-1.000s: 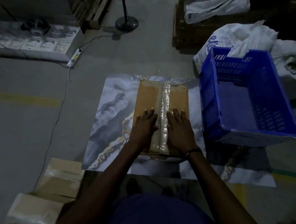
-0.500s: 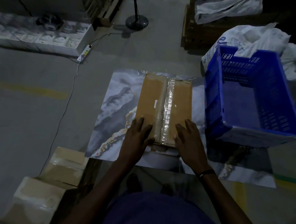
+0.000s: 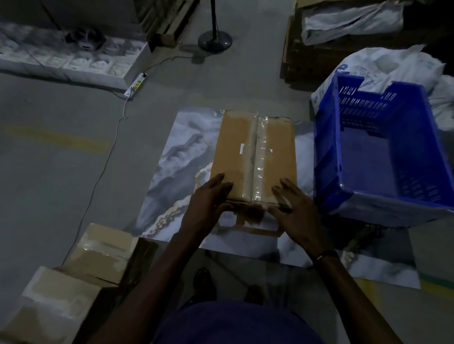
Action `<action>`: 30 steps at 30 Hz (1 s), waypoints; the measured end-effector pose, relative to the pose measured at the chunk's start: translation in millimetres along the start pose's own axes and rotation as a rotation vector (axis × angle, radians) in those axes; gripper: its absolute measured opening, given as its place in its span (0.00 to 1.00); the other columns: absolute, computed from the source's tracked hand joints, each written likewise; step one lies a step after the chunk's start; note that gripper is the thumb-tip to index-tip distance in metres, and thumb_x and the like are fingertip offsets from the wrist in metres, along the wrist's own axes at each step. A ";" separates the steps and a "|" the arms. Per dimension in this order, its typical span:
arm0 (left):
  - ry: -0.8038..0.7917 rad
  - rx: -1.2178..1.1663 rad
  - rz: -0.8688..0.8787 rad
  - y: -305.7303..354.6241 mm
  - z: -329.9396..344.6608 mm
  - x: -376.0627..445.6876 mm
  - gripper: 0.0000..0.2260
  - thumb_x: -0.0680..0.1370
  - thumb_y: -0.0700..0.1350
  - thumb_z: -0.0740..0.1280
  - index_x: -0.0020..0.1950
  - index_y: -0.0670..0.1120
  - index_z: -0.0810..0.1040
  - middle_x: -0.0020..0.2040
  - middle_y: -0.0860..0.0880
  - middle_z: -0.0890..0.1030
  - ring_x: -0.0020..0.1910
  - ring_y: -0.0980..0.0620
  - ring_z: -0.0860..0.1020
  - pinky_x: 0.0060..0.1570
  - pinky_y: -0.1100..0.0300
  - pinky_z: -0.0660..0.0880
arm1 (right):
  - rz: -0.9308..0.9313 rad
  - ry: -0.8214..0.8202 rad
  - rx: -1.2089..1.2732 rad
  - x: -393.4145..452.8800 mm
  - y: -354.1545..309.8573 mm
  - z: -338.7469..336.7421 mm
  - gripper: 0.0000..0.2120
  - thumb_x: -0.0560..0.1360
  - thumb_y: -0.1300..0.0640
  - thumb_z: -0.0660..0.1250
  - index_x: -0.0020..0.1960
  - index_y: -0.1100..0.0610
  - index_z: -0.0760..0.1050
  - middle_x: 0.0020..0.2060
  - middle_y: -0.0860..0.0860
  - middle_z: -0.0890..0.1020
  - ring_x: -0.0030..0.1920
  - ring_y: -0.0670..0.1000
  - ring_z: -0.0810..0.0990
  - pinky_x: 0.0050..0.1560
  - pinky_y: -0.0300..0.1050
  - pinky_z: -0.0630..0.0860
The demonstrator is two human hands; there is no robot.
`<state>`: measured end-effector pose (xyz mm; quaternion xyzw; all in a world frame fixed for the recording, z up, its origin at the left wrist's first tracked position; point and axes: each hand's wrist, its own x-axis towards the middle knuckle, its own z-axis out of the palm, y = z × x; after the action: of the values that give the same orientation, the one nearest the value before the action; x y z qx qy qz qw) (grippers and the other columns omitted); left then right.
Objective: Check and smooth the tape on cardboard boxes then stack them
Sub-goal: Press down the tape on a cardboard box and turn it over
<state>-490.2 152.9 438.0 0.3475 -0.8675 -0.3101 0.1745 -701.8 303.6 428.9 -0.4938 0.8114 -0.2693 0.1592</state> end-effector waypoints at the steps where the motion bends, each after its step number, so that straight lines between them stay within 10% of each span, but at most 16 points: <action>1: 0.028 -0.001 0.019 4.6 -6.4 7.3 0.21 0.75 0.41 0.75 0.68 0.46 0.81 0.74 0.45 0.75 0.68 0.47 0.77 0.64 0.58 0.74 | -0.019 0.014 0.008 7.6 -3.2 -6.7 0.25 0.78 0.43 0.70 0.71 0.52 0.76 0.76 0.49 0.71 0.76 0.48 0.67 0.73 0.39 0.59; 7: 0.199 -0.094 0.077 38.8 -51.5 51.8 0.13 0.75 0.44 0.76 0.59 0.45 0.86 0.60 0.47 0.84 0.57 0.51 0.83 0.58 0.54 0.80 | -0.075 0.268 0.083 45.6 -31.4 -62.1 0.17 0.77 0.42 0.73 0.62 0.48 0.84 0.62 0.44 0.83 0.61 0.41 0.80 0.62 0.41 0.78; 16: 0.325 -0.078 0.121 69.2 -82.4 102.2 0.16 0.73 0.50 0.78 0.58 0.45 0.86 0.58 0.46 0.85 0.56 0.49 0.82 0.58 0.59 0.76 | -0.027 0.357 0.001 88.8 -62.3 -115.9 0.14 0.78 0.40 0.70 0.56 0.47 0.86 0.51 0.45 0.87 0.48 0.38 0.78 0.40 0.23 0.66; 19: 0.230 -0.054 0.124 64.3 -72.1 114.0 0.26 0.71 0.55 0.79 0.66 0.45 0.82 0.69 0.46 0.79 0.66 0.49 0.78 0.65 0.61 0.71 | -0.028 0.371 0.028 97.0 -55.6 -112.2 0.16 0.80 0.44 0.68 0.63 0.50 0.83 0.59 0.48 0.85 0.58 0.46 0.81 0.50 0.23 0.67; 23: 0.114 -0.021 0.154 54.8 -59.4 125.4 0.37 0.73 0.64 0.75 0.77 0.49 0.70 0.81 0.49 0.63 0.78 0.48 0.64 0.73 0.51 0.67 | -0.083 0.255 0.033 108.4 -38.8 -98.7 0.21 0.81 0.38 0.65 0.70 0.45 0.76 0.73 0.44 0.74 0.70 0.44 0.74 0.71 0.49 0.73; 30: -0.006 0.023 0.118 42.4 -50.2 132.0 0.37 0.75 0.68 0.68 0.80 0.57 0.64 0.84 0.58 0.49 0.81 0.50 0.56 0.73 0.44 0.68 | -0.011 0.117 0.049 96.2 -41.0 -81.1 0.26 0.82 0.40 0.61 0.79 0.43 0.64 0.82 0.43 0.52 0.75 0.37 0.51 0.73 0.37 0.49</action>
<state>-577.3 62.1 515.0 0.2966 -0.8906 -0.2905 0.1858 -759.3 225.9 519.2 -0.4775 0.8098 -0.3182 0.1219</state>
